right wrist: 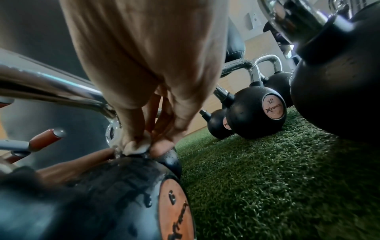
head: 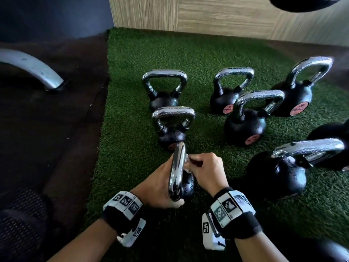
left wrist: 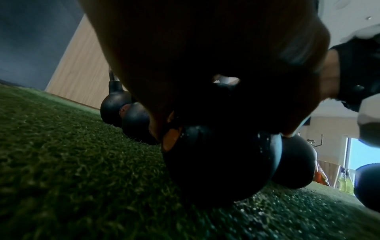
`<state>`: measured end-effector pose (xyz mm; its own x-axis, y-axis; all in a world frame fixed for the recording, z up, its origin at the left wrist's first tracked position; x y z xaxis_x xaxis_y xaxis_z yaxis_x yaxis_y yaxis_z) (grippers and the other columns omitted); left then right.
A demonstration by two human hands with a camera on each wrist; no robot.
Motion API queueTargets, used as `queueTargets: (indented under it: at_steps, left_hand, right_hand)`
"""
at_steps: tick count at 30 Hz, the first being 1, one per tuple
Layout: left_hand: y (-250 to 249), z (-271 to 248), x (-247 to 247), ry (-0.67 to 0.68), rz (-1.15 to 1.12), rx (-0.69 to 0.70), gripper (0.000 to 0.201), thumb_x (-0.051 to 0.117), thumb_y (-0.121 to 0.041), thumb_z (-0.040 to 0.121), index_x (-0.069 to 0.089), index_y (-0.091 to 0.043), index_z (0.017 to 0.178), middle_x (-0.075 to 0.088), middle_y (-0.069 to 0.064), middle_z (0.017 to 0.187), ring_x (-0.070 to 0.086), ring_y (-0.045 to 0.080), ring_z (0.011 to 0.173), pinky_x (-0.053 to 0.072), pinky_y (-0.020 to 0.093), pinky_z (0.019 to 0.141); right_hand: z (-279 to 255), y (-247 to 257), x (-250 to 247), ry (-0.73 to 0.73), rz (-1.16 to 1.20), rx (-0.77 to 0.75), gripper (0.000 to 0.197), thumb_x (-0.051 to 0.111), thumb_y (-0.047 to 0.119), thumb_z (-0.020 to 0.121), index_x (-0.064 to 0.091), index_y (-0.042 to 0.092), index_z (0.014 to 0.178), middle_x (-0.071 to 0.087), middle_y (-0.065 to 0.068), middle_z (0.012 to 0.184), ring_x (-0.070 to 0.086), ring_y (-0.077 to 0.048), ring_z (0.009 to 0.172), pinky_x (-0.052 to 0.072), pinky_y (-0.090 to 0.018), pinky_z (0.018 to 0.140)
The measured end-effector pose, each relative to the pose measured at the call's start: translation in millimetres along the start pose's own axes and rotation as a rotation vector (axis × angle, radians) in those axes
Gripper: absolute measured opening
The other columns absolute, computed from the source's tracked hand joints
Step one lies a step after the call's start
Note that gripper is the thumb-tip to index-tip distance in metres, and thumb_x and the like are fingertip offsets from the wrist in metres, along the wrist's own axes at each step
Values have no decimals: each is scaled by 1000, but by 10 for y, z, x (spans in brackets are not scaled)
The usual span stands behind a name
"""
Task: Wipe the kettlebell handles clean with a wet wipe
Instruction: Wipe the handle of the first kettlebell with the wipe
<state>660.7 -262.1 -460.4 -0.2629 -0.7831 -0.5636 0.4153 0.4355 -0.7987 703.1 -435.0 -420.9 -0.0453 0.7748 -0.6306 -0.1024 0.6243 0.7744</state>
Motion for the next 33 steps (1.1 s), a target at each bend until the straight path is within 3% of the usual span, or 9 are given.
queueTargets:
  at_steps: [4,8,12,14,18,21,26,29,33]
  left_hand:
    - [106,-10,-36,47,4,-76,109,94,-36,62,32,-14,150,32,-50,138,38,-23,128,31,2,105]
    - [125,-4,-41,65,9,-74,114,95,-32,64,29,-7,154,29,-49,140,35,-23,131,27,1,107]
    - [76,26,-67,83,-1,-97,116,94,-33,64,24,-16,155,29,-40,143,31,-25,133,24,-1,108]
    - [66,36,-90,107,-19,-104,116,93,-38,66,22,-18,157,29,-41,145,31,-19,138,24,1,109]
    - [94,37,-110,163,-61,-181,109,92,-40,67,28,-25,154,48,-23,143,47,-2,135,41,27,114]
    - [107,67,-116,198,-31,-192,105,92,-39,68,31,-24,153,50,-22,137,48,-3,131,43,32,113]
    - [145,121,-172,223,-31,-210,94,91,-38,72,35,-31,147,47,-34,132,45,-14,128,36,11,108]
    - [136,119,-203,240,-45,-224,73,89,-30,75,42,-45,129,55,-44,113,54,-17,112,42,6,97]
    - [125,131,-206,242,-80,-189,61,88,-22,76,51,-52,114,55,-49,111,54,-22,108,38,-2,91]
  right_hand:
    - [17,64,-18,-125,12,-71,31,82,23,83,77,14,112,77,4,102,65,-1,84,40,5,72]
    - [40,52,-31,-84,29,-56,29,81,19,83,78,15,111,78,2,102,61,8,76,42,4,68]
    - [46,184,-137,-198,2,-298,19,79,10,85,79,10,103,76,-1,87,68,-9,73,56,-24,68]
    - [-10,253,-157,-253,-12,-432,25,79,2,82,78,7,106,76,-1,90,70,-7,77,58,-21,70]
    - [-87,333,-152,-228,-87,-544,35,82,-3,76,77,6,110,77,-1,100,71,-6,83,57,-13,76]
    - [-38,398,-187,-209,-91,-524,33,80,-5,79,76,5,111,76,-3,97,71,-9,79,57,-14,74]
    - [-192,524,-222,-132,-123,-634,27,74,-8,82,78,4,105,72,-5,91,69,-17,71,59,-34,62]
    - [-284,609,-228,-33,-129,-702,24,73,-7,84,78,3,106,71,-6,89,69,-20,72,59,-35,62]
    - [-262,653,-245,-16,-96,-603,26,73,-6,85,78,3,108,73,-4,93,70,-15,73,59,-32,63]
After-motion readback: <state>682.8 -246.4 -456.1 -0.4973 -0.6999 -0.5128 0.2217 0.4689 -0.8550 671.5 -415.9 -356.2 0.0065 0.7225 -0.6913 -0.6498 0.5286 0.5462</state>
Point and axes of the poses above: each hand's wrist, its own z-axis towards the middle knuckle, its own x-axis out of the palm, y = z × x, the point moved 2 cm from there along z, towards the middle knuckle
